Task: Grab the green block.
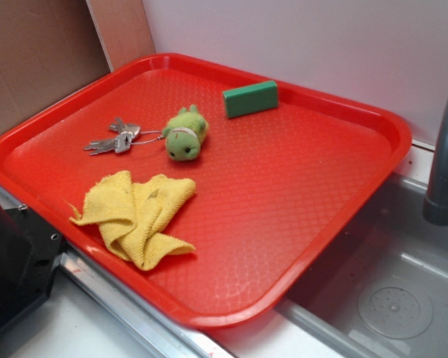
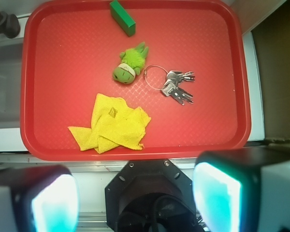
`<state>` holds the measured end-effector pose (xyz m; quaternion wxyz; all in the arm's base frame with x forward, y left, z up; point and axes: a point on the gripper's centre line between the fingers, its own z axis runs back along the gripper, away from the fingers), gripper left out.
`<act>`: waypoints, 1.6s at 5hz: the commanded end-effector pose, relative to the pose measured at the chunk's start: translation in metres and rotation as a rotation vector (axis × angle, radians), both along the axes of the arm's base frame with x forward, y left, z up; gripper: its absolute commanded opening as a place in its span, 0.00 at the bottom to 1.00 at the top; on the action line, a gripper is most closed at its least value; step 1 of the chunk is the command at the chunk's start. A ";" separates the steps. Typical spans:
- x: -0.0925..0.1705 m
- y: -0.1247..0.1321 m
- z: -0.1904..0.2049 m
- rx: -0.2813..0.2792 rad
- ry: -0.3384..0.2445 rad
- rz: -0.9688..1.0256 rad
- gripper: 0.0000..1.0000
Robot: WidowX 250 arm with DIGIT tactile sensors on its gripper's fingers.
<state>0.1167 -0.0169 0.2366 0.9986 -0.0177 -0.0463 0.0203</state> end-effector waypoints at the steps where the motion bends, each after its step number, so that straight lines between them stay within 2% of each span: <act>1: 0.000 0.000 0.000 0.000 0.000 0.000 1.00; 3: 0.027 -0.002 -0.021 0.044 -0.154 0.014 1.00; 4: 0.057 0.001 -0.049 0.013 -0.207 -0.088 1.00; 5: 0.087 0.000 -0.075 0.022 -0.257 -0.167 1.00; 7: 0.154 0.011 -0.119 -0.026 -0.300 -0.184 1.00; 8: 0.193 0.023 -0.144 0.002 -0.271 -0.164 1.00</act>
